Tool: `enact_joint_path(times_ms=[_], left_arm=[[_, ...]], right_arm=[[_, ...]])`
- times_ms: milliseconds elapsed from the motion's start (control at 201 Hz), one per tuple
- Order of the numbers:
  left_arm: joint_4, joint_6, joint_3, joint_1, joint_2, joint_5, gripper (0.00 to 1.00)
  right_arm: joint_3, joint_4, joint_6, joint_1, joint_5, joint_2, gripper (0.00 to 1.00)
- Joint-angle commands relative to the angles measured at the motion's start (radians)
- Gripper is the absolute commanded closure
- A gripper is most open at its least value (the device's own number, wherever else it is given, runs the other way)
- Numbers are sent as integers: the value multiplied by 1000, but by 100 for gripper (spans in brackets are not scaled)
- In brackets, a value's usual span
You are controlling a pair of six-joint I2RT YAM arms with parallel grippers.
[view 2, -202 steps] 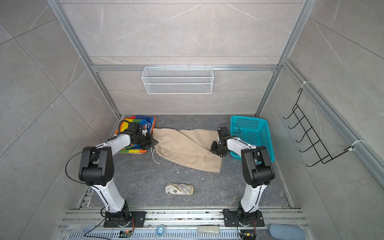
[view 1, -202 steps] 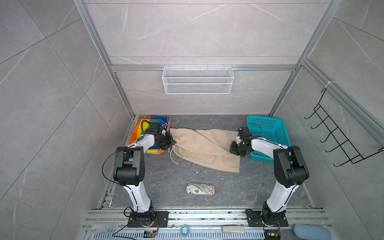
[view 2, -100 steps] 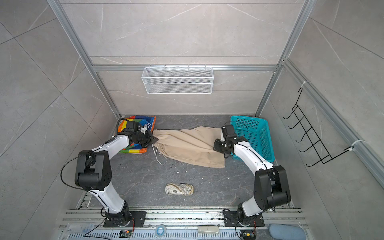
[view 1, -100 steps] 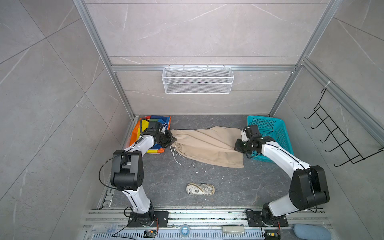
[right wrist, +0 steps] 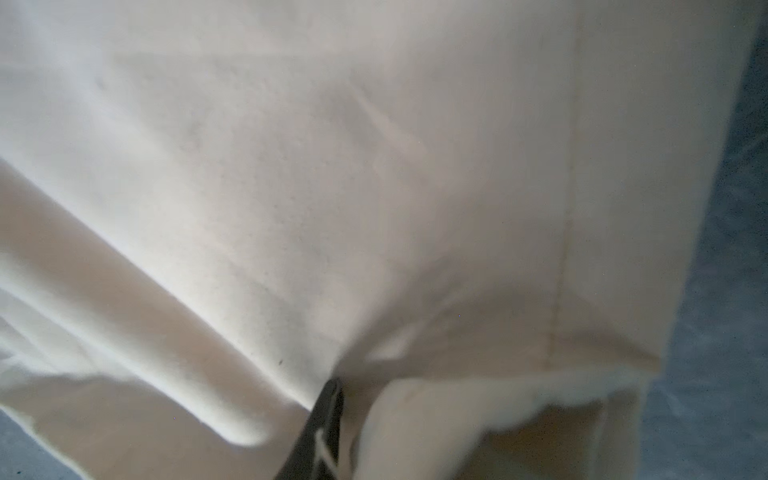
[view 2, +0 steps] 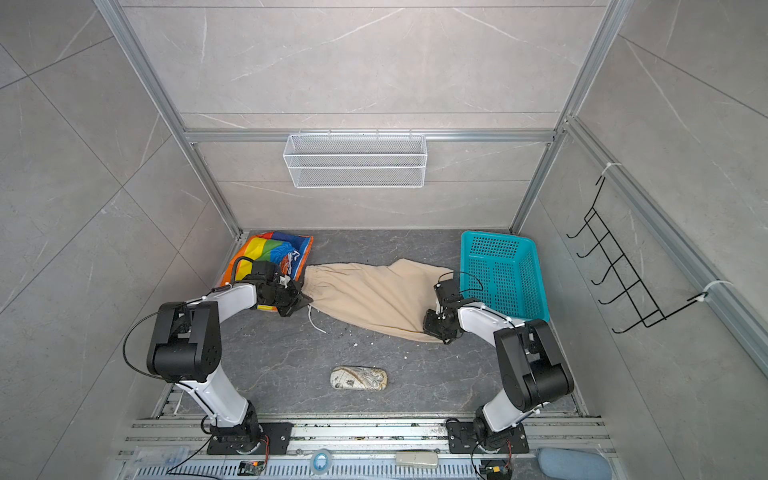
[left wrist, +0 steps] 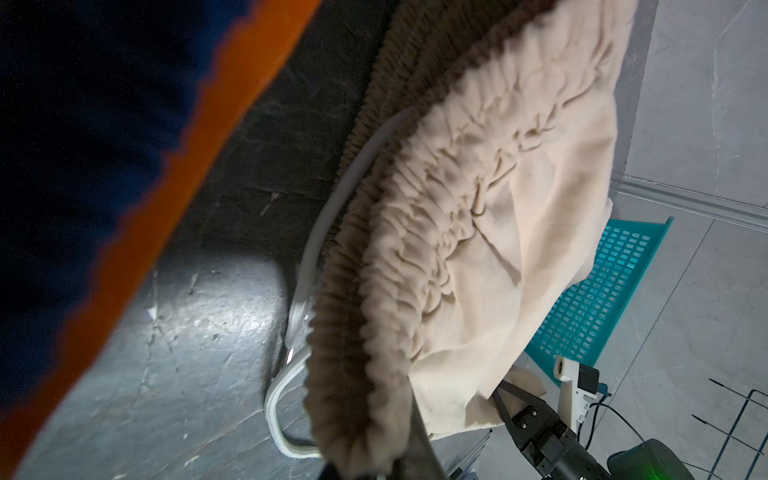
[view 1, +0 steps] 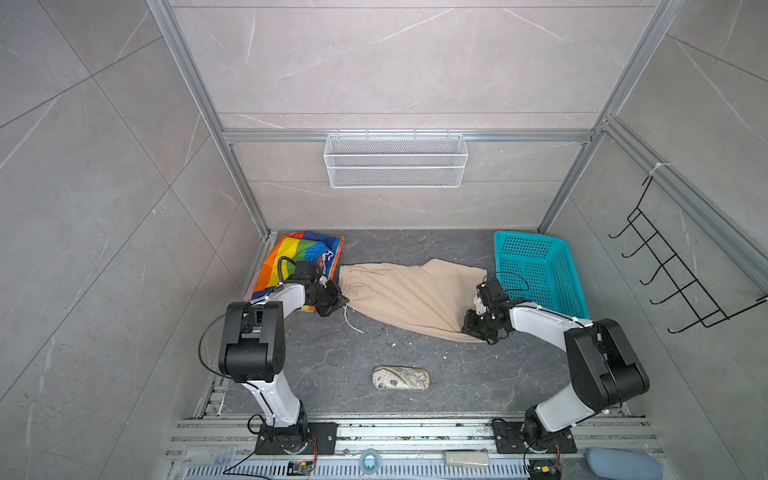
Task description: Fold and stack the shorts
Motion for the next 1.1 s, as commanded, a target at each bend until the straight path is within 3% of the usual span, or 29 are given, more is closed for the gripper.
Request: enact_joint_path(times_ms=[0,174,473,623,832,1021,1091], left_arm=[[18,14,20,8,-36,-21,92],[19,20,22,8,-36,-22,91],[35,11,19,8,-30,-21,90],[43,-6,46,8,-18,-7,90],[55,-18,47,8,-22,-6,90],[103,-34,-13,8,-15,5,89],[120,-45,-33,8,-14,11,83]], right_arm=[[4,-54,-3,-5,55,-71,68],[14,-99,-16,-6,102,-125,69],[-31,-97,-20,-7,136,-161,94],[101,-151,-61,-12,168,-108,100],[158,-195,-99,-13,208,-165,100],[-15,-147,-91,-7,186,-190,99],[-71,-110,-74,-5,160,-188,94]])
